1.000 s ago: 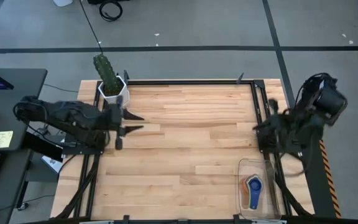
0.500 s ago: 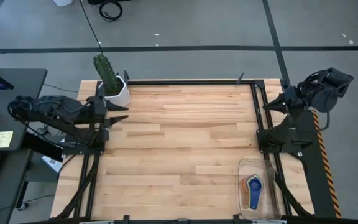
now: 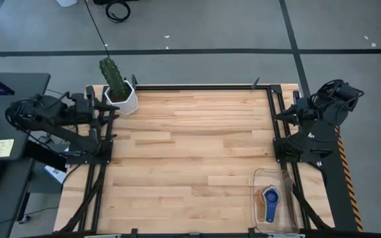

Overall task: Nest measuring cups in basket
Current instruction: Return to Home Position

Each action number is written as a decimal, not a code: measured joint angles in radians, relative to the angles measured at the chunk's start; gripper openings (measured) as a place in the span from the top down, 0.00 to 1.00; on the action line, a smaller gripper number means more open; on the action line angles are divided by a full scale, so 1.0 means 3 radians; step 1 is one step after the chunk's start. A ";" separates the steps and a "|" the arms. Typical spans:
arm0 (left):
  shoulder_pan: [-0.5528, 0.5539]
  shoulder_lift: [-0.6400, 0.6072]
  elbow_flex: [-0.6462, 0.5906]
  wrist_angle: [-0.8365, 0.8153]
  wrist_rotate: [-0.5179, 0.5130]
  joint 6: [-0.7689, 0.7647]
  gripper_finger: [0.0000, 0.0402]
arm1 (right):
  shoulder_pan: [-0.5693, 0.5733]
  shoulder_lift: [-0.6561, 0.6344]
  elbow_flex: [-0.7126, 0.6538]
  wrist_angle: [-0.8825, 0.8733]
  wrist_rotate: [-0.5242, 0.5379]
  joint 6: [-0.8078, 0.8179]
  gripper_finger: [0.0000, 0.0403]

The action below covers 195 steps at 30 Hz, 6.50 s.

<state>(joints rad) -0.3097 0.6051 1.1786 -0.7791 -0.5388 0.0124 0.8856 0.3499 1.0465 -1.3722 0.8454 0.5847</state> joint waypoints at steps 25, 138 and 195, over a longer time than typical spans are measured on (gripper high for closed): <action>-0.0001 -0.0213 0.0001 -0.0297 -0.0003 0.0006 0.70 | 0.0000 -0.0604 -0.1250 0.1263 0.0060 0.0593 0.99; -0.0007 -0.1974 -0.3904 0.2909 0.0416 -0.0008 0.70 | 0.0000 -0.0600 -0.3069 0.3724 -0.0652 -0.0208 0.97; -0.0007 -0.1974 -0.3906 0.3044 0.0417 -0.0001 0.70 | 0.0001 -0.0600 -0.3069 0.3723 -0.1342 -0.0214 0.97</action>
<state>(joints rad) -0.3119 0.0128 0.0067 0.1341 -0.4137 0.0120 0.8860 0.1699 0.1257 -0.2554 0.4427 0.5205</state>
